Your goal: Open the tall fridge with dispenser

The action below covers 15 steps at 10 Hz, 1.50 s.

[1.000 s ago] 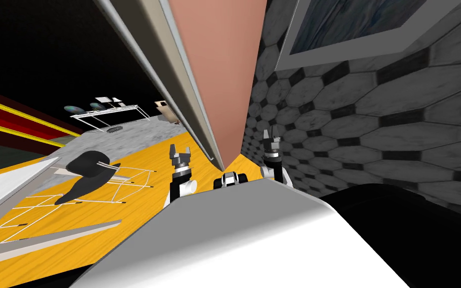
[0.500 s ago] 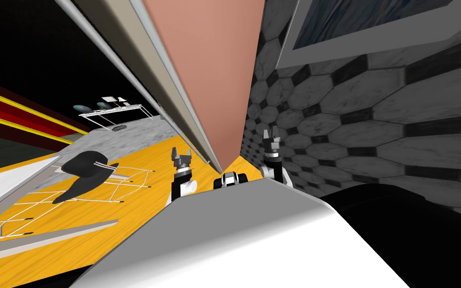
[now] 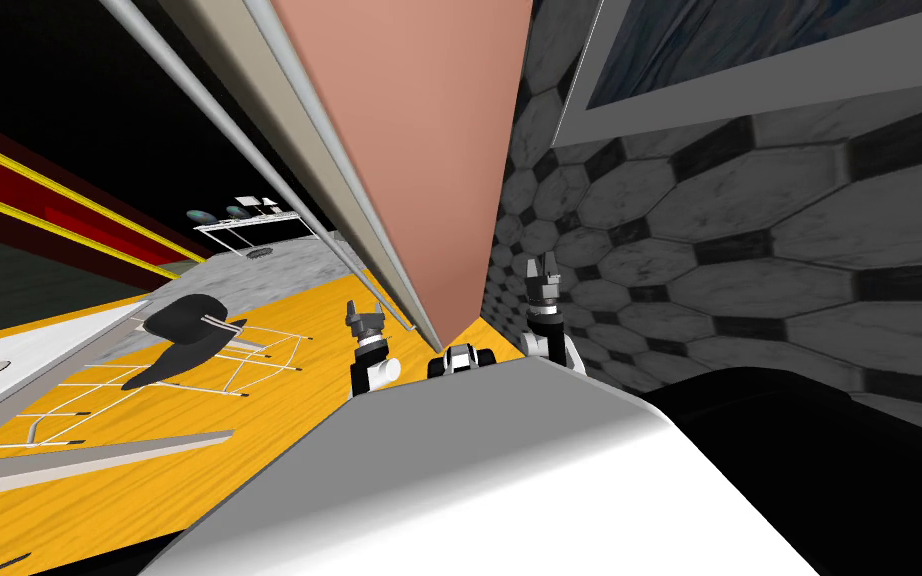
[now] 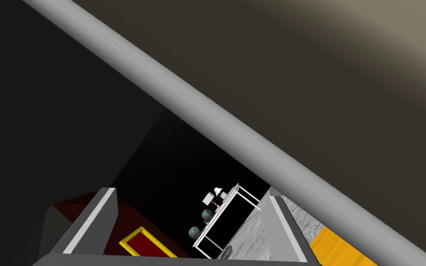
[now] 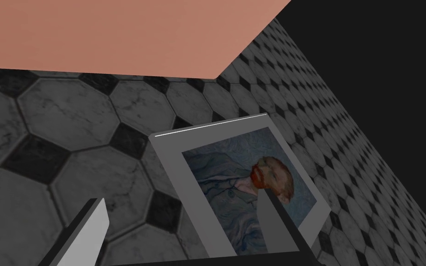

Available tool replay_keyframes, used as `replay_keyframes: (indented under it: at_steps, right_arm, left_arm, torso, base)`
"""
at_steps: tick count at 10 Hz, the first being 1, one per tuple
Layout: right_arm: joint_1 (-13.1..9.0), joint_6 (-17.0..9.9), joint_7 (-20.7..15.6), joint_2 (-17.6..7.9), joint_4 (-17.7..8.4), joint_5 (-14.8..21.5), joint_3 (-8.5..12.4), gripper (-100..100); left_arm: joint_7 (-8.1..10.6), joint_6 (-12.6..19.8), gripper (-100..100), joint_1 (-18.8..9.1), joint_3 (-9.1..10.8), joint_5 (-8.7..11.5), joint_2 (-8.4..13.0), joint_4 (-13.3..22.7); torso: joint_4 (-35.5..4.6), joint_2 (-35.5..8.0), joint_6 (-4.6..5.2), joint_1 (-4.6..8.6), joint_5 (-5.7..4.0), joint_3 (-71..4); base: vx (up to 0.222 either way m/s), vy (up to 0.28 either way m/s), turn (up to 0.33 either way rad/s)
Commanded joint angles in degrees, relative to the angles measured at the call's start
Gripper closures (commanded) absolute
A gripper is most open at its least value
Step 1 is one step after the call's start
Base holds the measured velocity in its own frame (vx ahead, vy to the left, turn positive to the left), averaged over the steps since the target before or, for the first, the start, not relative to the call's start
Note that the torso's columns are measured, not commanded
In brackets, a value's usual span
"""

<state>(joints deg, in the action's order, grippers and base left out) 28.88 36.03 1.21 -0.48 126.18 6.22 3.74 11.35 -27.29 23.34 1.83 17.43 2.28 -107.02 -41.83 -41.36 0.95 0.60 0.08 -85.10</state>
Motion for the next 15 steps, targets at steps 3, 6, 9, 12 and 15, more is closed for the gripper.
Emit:
replay_keyframes:
  at_steps: [3, 6, 9, 12, 15]
  right_arm:
    - [0.00, 0.00, 0.00, 0.00, 0.00, 0.00, 0.00, 0]
    - [0.00, 0.00, 0.00, -0.01, 0.00, 0.00, 0.00, 0]
    - [-0.01, 0.00, 0.00, 0.00, 0.00, 0.00, 0.00, 0]
    - [0.00, 0.00, 0.00, -0.01, 0.00, 0.00, 0.00, 0]
    - [-0.01, 0.00, 0.00, 0.00, 0.00, 0.00, 0.00, 0]
  left_arm:
    - [-0.12, 2.46, -100, 1.03, 1.03, 0.81, -0.12, -3.50]
    - [-0.08, 1.47, 100, 0.67, 0.75, 0.53, -0.11, -2.24]
    - [-0.02, 0.55, 100, 0.39, 0.47, 0.26, -0.07, -1.03]
    - [0.07, 0.69, -100, 0.48, 0.39, 0.37, 4.03, -1.47]
    - [0.31, 2.63, -100, 0.97, 0.12, 0.87, 4.30, -3.28]
  torso:
    - [-0.34, -0.01, -0.53, -0.70, -0.09, -0.03]
    - [-0.33, 0.26, -0.52, -0.83, -0.12, -0.23]
    - [-0.45, -0.91, -0.89, -0.57, -0.07, 0.53]
    - [-0.45, -0.90, -0.95, -0.63, -0.07, 0.51]
    - [-0.03, -0.18, -0.51, -0.52, 0.11, 0.13]
  base:
    - [0.028, 0.009, 0.042]
    - [0.005, 0.000, -0.003]
    - [-0.021, -0.006, -0.038]
    - [0.000, 0.000, 0.000]
    - [-0.006, -0.010, 0.010]
